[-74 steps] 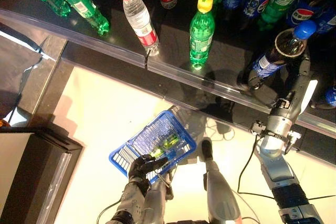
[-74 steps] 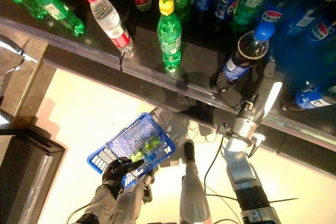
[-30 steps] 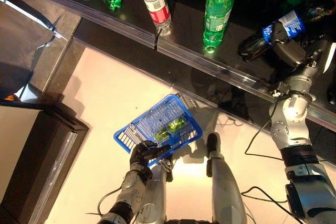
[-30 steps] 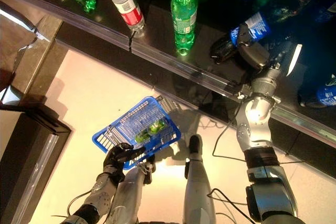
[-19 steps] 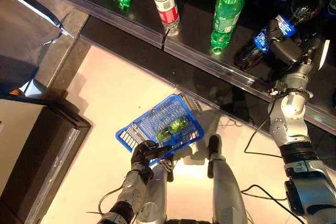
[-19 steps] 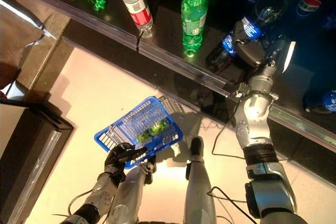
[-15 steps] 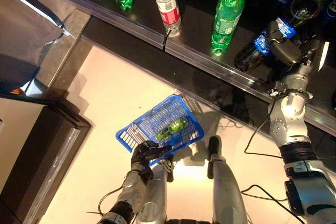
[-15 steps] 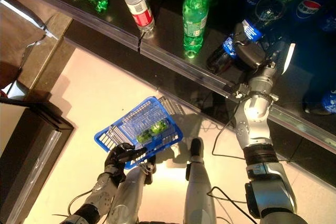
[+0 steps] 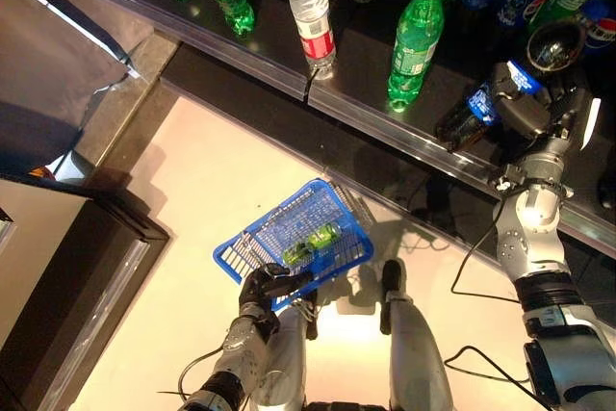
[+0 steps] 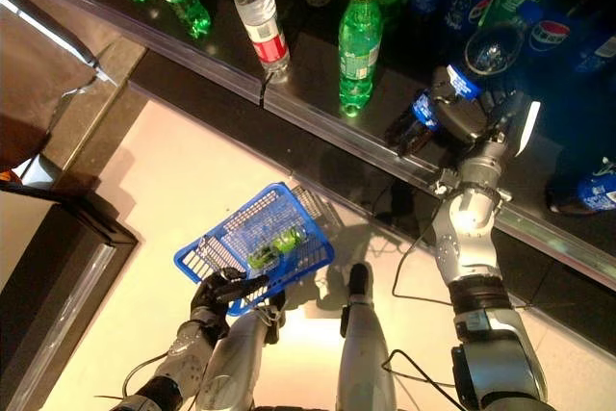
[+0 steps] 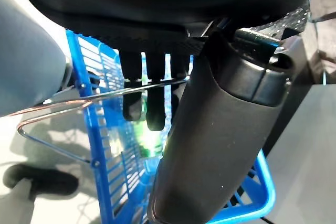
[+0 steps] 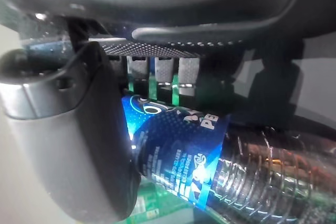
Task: Pick up the drink and place into the basket.
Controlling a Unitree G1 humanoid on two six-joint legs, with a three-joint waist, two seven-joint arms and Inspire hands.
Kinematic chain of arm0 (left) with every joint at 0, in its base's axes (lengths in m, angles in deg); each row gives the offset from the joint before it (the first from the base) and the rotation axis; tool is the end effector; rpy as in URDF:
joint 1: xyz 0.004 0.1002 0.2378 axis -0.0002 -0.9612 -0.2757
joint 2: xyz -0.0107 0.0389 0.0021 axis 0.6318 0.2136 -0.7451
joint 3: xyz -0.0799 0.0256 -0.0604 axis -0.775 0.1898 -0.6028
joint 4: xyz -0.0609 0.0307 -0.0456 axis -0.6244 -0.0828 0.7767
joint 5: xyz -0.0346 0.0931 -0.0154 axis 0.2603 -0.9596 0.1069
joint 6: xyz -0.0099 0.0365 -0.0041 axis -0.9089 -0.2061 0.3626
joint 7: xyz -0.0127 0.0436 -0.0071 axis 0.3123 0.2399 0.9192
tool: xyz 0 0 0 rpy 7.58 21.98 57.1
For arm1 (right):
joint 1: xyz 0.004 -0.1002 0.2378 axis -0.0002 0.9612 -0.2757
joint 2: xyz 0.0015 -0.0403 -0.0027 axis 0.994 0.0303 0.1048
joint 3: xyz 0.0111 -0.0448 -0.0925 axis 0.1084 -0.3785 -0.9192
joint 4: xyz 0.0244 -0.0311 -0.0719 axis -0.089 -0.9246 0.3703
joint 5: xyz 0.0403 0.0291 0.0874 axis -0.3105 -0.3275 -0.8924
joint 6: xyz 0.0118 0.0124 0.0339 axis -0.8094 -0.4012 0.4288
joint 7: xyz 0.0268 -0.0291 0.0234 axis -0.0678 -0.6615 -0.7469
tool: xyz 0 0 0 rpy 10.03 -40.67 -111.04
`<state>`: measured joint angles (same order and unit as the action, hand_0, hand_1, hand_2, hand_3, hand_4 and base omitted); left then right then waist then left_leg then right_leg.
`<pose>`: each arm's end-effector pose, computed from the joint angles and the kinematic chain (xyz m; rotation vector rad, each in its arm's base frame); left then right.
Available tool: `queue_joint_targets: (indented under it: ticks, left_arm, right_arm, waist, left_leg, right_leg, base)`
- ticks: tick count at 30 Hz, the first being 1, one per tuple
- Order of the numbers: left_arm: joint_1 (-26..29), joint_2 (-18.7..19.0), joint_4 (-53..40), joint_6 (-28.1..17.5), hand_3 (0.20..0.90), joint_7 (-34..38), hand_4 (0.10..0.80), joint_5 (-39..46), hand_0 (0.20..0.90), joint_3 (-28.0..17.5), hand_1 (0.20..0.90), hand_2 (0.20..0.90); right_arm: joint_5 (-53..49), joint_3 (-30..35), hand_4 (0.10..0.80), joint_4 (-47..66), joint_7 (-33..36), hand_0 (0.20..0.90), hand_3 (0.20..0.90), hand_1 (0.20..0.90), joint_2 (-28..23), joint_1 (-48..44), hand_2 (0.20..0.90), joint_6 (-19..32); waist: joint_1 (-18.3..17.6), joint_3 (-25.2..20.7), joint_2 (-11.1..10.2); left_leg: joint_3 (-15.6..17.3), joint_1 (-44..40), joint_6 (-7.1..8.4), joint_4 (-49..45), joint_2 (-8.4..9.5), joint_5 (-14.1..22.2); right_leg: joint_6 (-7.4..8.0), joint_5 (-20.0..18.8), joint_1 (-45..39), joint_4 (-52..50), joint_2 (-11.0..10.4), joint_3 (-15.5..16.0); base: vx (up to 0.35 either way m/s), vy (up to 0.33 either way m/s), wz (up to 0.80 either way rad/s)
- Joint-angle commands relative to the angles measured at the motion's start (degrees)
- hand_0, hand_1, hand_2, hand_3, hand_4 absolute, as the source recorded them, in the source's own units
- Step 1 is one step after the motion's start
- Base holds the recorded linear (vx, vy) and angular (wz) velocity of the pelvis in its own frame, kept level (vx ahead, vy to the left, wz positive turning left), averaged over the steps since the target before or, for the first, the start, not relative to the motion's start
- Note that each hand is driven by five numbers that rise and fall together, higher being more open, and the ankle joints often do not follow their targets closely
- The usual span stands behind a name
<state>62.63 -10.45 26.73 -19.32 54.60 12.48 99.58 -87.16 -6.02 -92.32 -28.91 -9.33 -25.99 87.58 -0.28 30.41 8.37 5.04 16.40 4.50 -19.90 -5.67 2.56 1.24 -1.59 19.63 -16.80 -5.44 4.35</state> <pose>0.1918 0.1486 -0.0645 -0.3745 0.5186 0.1860 0.2950 -0.2510 0.1509 0.1563 -0.5128 -0.4606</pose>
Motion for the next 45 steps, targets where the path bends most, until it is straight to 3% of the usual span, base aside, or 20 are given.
queue_joint_targets:
  ticks: [1,12,17,26,34,42,45]
  left_arm:
    - [-12.0,8.4,-4.9,-5.5,0.2,2.3,0.1,3.1,0.3,-4.6,0.3,0.3]
    - [-15.8,9.8,-13.6,-6.0,0.2,3.9,0.1,1.3,0.3,-12.4,0.3,0.3]
    - [-18.7,9.8,-18.2,-4.9,0.2,3.0,0.1,-0.5,0.3,-14.4,0.3,0.3]
    - [-22.4,10.0,-21.7,-2.8,0.2,0.4,0.1,-2.5,0.3,-12.7,0.3,0.3]
    - [-24.7,11.0,-29.2,-4.4,0.2,-2.9,0.1,-2.2,0.3,-11.2,0.3,0.3]
    - [-25.8,13.9,-45.4,-0.8,0.2,-5.2,0.1,-1.5,0.3,-11.0,0.3,0.3]
    - [-25.9,14.8,-50.3,-0.3,0.2,-5.7,0.1,-1.0,0.3,-10.4,0.3,0.3]
  right_arm:
    - [1.3,4.2,0.1,10.2,-0.6,0.3,0.2,0.3,-2.5,0.6,0.3,6.4]
    - [6.0,7.1,0.1,20.7,-0.1,0.3,0.2,0.3,0.8,11.9,0.3,4.6]
    - [5.9,7.6,0.1,27.2,-5.6,0.3,0.2,0.3,2.5,17.8,0.3,5.0]
    - [-4.2,8.3,0.1,34.4,-14.1,0.3,0.2,0.3,6.3,21.3,0.3,6.2]
    - [-10.1,3.8,0.1,41.2,-25.3,0.3,0.2,0.3,10.1,26.3,0.3,-2.3]
    - [-10.7,-4.7,0.1,43.2,-35.8,0.3,0.2,0.3,11.4,32.9,0.3,-10.4]
    - [-10.0,-8.3,0.1,43.6,-37.5,0.3,0.2,0.3,11.5,33.7,0.3,-11.1]
  waist:
    - [0.1,-2.4,-4.4]
    - [0.6,-9.4,-6.1]
    - [0.9,-12.8,-6.3]
    - [1.6,-15.5,-6.8]
    - [1.6,-16.3,-6.0]
    - [2.0,-15.8,-5.2]
    - [2.3,-15.2,-4.9]
  left_leg:
    - [-2.1,6.0,0.74,-4.4,1.68,-10.4]
    - [-2.4,-0.7,0.47,-0.4,1.42,-9.4]
    - [-2.5,-4.6,0.29,1.5,1.19,-9.1]
    - [-2.4,-8.3,-0.16,3.6,1.0,-8.2]
    - [-2.6,-9.6,-0.05,4.1,0.99,-8.9]
    - [-3.4,-9.6,0.12,4.4,1.14,-10.2]
    - [-4.0,-9.6,0.18,4.2,1.25,-10.6]
  right_leg:
    - [-2.94,2.6,-11.7,6.2,0.0,2.0]
    - [-1.62,1.8,-18.9,9.6,-0.3,2.2]
    - [-1.14,1.6,-22.3,10.7,0.1,1.9]
    - [-0.61,1.1,-25.1,11.9,0.6,1.7]
    - [-0.42,1.0,-25.6,11.5,0.3,1.3]
    - [-0.14,0.7,-25.7,11.2,-0.2,1.6]
    - [-0.02,0.8,-25.7,11.0,-0.2,1.8]
  base:
    - [0.102,-0.007,0.04]
    - [0.184,0.011,0.02]
    - [0.197,0.033,0.03]
    - [0.102,0.002,0.01]
    - [0.042,0.045,0.01]
    - [-0.003,0.044,0.02]
    - [0.0,0.0,0.0]
